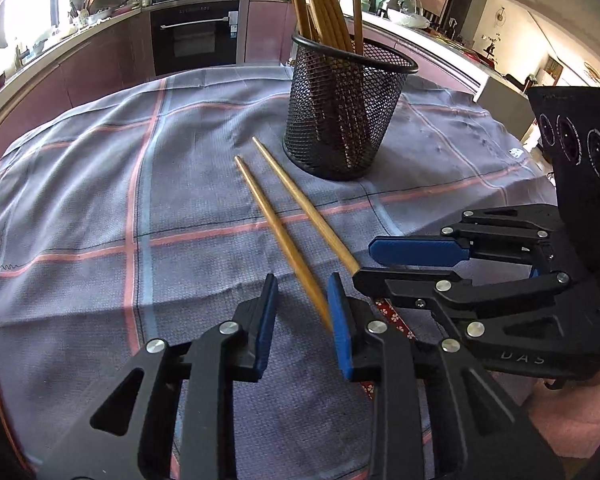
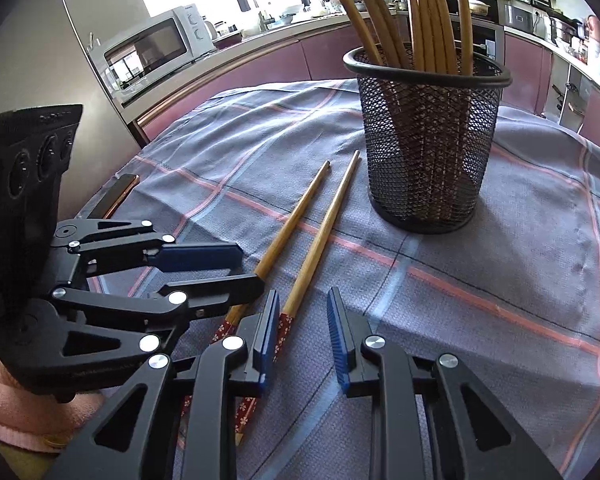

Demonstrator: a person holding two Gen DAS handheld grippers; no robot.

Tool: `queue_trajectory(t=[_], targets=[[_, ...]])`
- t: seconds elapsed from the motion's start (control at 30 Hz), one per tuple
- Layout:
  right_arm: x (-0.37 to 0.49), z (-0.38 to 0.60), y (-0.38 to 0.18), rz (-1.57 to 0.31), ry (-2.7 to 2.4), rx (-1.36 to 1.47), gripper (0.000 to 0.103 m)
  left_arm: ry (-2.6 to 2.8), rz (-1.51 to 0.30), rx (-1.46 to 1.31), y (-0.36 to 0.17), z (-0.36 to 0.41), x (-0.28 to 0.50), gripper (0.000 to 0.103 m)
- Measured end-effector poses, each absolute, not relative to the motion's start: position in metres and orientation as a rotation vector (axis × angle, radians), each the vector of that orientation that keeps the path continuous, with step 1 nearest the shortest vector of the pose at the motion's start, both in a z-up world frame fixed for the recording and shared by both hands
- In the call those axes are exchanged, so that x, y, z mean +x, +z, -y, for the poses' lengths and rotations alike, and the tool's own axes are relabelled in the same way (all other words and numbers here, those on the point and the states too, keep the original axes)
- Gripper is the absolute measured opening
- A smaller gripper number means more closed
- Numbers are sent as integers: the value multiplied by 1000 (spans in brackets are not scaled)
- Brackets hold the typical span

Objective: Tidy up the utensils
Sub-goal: 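Move both open tools back down toward the last two chopsticks, then close the right tool on one red-tipped chopstick while the left grasps the other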

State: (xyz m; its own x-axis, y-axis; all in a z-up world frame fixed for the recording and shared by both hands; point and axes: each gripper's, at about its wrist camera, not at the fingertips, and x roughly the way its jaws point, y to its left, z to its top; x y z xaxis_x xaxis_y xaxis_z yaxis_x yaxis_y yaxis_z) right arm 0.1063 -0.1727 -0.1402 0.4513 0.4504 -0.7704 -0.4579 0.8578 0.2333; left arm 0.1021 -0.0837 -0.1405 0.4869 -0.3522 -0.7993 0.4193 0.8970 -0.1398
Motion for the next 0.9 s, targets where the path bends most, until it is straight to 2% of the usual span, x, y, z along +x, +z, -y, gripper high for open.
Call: queue_trajectory(t=[0.03,0.1,0.4,0.6,0.7,0.9], targets=[[106,171,-140,-952,567,-9,12,-467,-952,79,-141,84,101,23],[105,170,-142,-957,564,-17,10,-472,-958,71,-142,85,101,14],[98,178,-143,-986,565,59,7,-454,-974,38,-142,82,90,13],[85,170,-139,-1015,611,23,8,-473,-976,53,-141,84,78,15],[89,169,-136,-991,587,3,14,-446,-969,60,-141,80,84,20],[111,160,-138,-978,573,-26,17,-424,-971,78,-142,76,100,23]])
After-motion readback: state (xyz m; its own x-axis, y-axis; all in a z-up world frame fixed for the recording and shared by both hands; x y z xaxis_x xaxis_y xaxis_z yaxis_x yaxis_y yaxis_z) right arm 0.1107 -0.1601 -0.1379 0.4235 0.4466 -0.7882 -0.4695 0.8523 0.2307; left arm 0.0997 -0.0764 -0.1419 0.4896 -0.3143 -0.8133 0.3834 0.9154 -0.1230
